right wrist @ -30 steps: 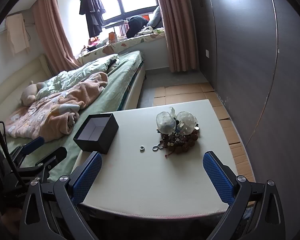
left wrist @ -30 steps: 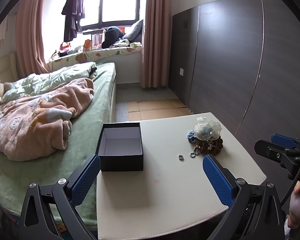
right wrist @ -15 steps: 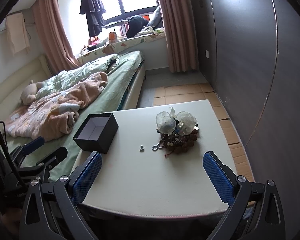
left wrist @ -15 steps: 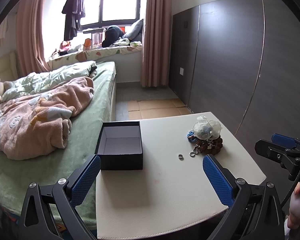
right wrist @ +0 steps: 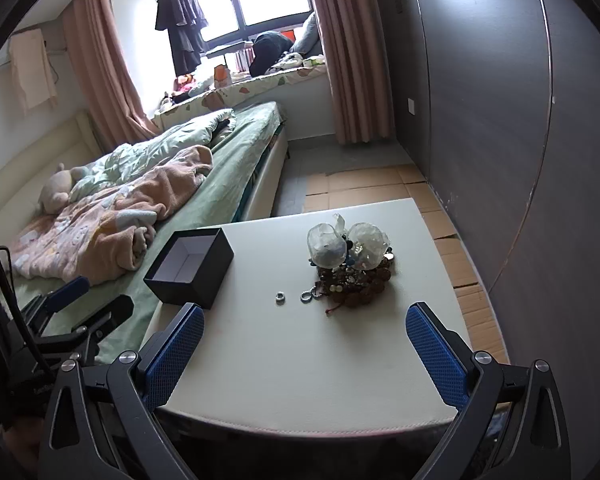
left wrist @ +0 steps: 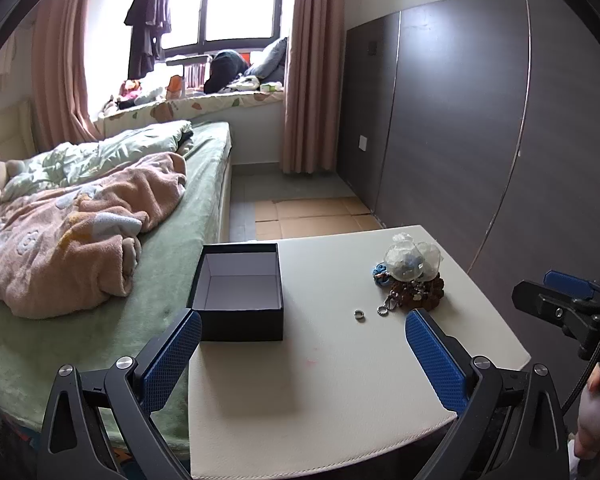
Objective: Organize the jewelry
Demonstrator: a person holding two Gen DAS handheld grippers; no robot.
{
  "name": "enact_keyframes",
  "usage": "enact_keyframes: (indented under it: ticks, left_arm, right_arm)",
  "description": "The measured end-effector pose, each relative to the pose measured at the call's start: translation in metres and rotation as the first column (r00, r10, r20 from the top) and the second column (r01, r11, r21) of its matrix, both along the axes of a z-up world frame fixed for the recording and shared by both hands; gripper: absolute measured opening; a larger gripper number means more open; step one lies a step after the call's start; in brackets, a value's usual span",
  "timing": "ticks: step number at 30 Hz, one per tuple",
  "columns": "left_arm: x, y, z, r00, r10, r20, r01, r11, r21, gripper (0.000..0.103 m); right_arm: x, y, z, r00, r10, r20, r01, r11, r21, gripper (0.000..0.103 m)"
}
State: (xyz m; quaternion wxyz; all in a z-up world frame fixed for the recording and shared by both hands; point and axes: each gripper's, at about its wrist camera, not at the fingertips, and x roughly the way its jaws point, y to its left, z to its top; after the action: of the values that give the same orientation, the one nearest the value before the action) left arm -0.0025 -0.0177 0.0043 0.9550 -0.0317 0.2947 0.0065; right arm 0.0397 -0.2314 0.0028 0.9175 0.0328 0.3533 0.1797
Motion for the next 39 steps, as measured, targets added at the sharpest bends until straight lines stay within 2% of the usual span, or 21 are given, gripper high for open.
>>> enact_keyframes:
  ticks: [12,18,21,25,29,34,39]
  left_arm:
    - [0.015,-0.004,0.005,1.0,0.0,-0.002,0.0,1.0,-0.014,0.102]
    - [0.032,-0.008,0.006,1.0,-0.009,-0.001,0.009,0.999,-0.042,0.102]
    - [0.044,-0.011,0.004,0.999,-0.047,-0.026,0.045,0.996,-0.071,0.102]
    - [0.06,-0.016,-0.001,0.994,-0.091,-0.064,0.084,0.991,-0.103,0.102]
    - [0.076,-0.02,-0.006,0.988,-0.129,-0.084,0.116,0.983,-0.14,0.101]
    - [0.095,-0.023,-0.014,0.976,-0.188,-0.111,0.164,0.967,-0.197,0.093]
    - [0.114,-0.033,-0.021,0.969,-0.217,-0.115,0.192,0.962,-0.193,0.088]
  right_arm:
    - [0.004,-0.008,0.002,1.0,-0.019,0.0,0.019,0.999,0.027,0.102]
    - [0.019,-0.03,0.001,0.997,-0.074,-0.025,0.076,0.994,0.074,0.102]
    - [0.025,-0.042,0.0,0.993,-0.108,-0.039,0.111,0.988,0.103,0.102]
    - [0.036,-0.055,-0.005,0.985,-0.153,-0.085,0.164,0.974,0.158,0.102]
    - [0.05,-0.061,-0.013,0.972,-0.183,-0.146,0.21,0.956,0.203,0.092]
    - [0.067,-0.065,-0.024,0.956,-0.214,-0.202,0.259,0.937,0.236,0.089]
    - [0.082,-0.069,-0.038,0.931,-0.244,-0.273,0.315,0.914,0.256,0.084]
